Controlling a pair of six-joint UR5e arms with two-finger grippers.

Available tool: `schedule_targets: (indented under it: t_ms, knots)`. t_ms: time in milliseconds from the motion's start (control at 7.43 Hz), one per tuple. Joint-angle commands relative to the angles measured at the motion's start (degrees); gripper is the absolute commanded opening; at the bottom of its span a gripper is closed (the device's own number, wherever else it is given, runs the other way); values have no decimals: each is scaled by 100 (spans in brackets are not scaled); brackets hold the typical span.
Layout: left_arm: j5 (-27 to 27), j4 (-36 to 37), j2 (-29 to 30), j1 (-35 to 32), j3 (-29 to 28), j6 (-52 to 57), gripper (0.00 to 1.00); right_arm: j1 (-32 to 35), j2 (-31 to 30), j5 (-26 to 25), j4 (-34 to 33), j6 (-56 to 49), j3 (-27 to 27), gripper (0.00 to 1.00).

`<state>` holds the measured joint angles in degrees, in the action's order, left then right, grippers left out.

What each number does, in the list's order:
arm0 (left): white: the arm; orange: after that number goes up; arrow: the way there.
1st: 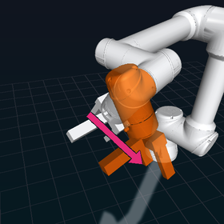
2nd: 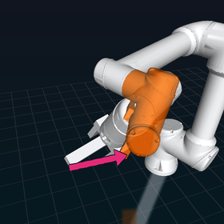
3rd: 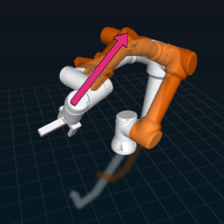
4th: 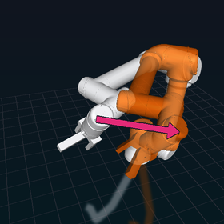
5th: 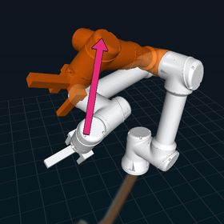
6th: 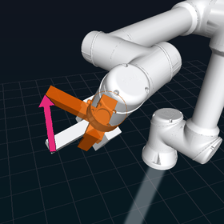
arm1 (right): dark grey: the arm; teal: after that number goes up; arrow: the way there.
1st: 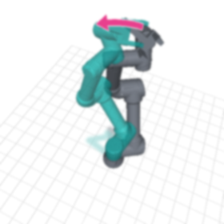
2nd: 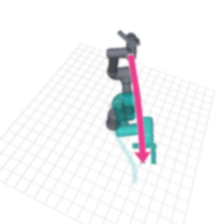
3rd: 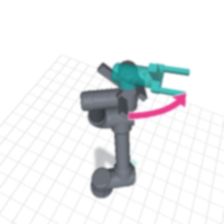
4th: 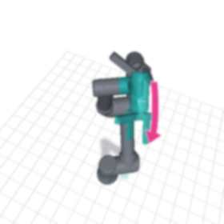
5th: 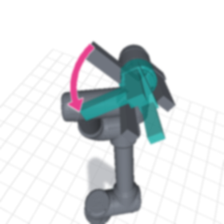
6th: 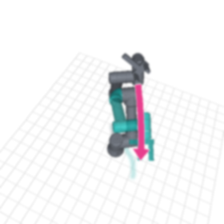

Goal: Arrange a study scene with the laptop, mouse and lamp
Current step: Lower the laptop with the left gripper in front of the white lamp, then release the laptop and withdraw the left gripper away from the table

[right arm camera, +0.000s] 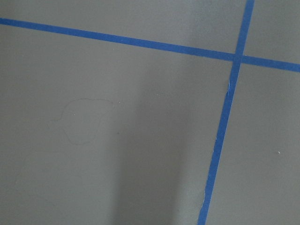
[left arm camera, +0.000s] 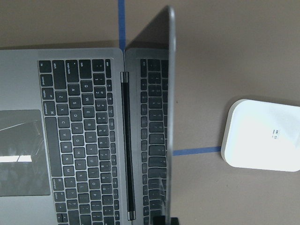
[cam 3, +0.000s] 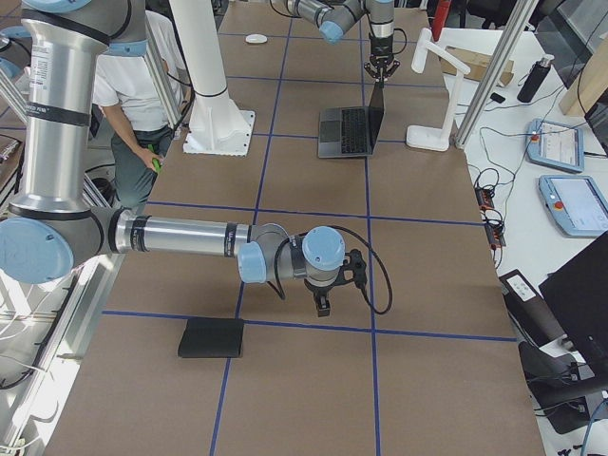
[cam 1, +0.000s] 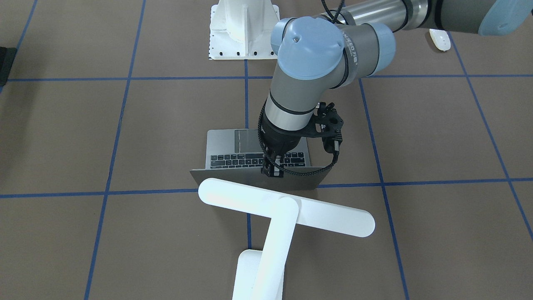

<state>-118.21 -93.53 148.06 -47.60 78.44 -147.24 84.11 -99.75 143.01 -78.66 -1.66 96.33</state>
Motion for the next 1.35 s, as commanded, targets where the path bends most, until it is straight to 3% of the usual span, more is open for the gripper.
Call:
schedule_targets:
  t_ms: [0,135,269,404,539,808,1212]
  knots:
    - [0,-199,-5,-126,-293,335,0,1,-1,7,0,-1,0,98]
    - [-9,-218,-23,-127,-338,362,0,1,-1,16,0,7,0,98]
    - [-9,-375,-58,-135,-338,441,51,1,-1,7,0,7,0,98]
    - [-9,-394,-102,-153,-312,616,90,1,8,-1,0,-1,0,98]
    - [-70,-368,-337,-249,-16,617,96,1,16,7,0,7,0,98]
    - [-157,-333,-1705,-355,1764,765,96,1,17,25,0,16,43,98]
    - [-1044,-218,-3085,-977,3068,2088,96,1,-158,699,9,-106,-9,99]
